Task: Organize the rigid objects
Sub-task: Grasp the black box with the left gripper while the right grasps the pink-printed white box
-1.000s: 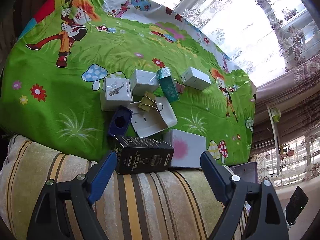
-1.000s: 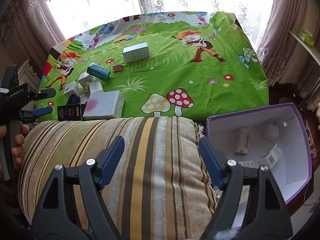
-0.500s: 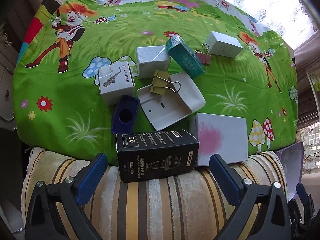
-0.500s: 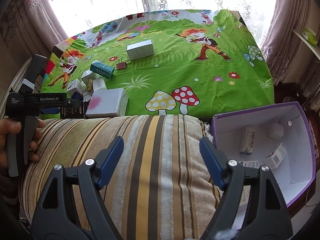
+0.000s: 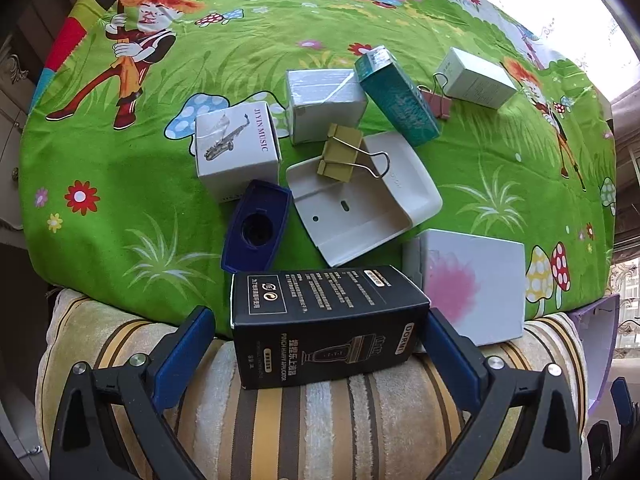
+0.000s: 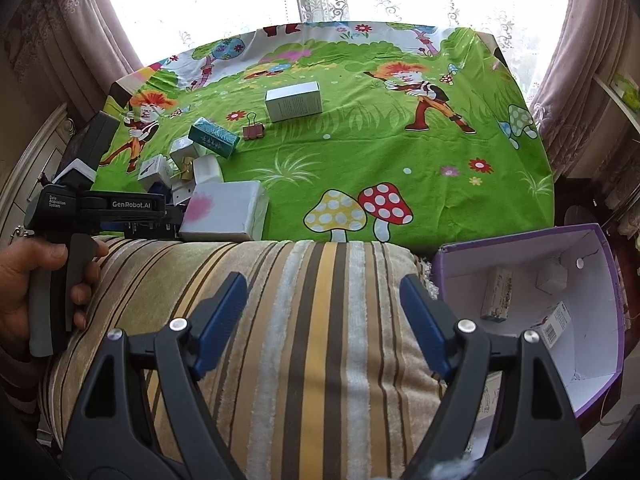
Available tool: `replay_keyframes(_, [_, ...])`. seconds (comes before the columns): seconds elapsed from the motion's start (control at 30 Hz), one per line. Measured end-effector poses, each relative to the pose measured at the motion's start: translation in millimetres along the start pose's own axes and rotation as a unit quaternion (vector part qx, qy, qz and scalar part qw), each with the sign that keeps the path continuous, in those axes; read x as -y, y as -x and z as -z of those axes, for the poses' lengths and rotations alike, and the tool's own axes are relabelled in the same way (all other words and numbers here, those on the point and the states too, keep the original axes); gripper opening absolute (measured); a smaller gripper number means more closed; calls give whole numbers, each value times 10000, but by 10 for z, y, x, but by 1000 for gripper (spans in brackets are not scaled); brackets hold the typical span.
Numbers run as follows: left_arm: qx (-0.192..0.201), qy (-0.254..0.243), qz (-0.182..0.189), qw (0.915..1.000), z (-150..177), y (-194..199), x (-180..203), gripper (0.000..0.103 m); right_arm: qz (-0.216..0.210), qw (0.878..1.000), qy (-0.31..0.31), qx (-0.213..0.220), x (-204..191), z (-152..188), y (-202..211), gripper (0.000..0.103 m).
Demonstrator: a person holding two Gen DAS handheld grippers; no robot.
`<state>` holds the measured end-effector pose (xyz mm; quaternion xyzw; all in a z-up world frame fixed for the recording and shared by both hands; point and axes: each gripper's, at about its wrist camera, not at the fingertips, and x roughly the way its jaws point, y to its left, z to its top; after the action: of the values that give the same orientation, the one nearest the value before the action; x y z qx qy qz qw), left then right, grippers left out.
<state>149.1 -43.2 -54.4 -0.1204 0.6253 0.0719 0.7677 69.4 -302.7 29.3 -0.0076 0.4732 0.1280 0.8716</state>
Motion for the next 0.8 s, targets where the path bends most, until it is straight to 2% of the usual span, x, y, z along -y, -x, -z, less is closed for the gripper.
replay_keyframes(0.03, [13,21,45,10000,0,-1,-8,101,9,10000,43,13,-45,-33,-3,84])
replay_keyframes(0.1, [67,43,128,9999,-1,12,-24,92,9,9999,160,39,-154,-96,-20,86])
replay_keyframes(0.2, [102,108,290,9995,14,31,-59,92,-22,9993,365,6,-322,-175,-93,89])
replay_keyframes(0.37, [294,316,775,9961,94,179,-238,91,-89,9982,546,-213,-527,-275,-297,89])
replay_keyframes(0.5, [543,543,1254,9891,161,328,-398,91,-196,9969,634,-415,-667,-336,-454,89])
replay_keyframes(0.67, [963,728,1586,9799,214,488,-579,91,-329,9943,695,-737,-824,-385,-673,89])
replay_keyframes(0.8, [1152,914,1888,9709,186,498,-672,91,-395,9921,727,-948,-946,-433,-833,89])
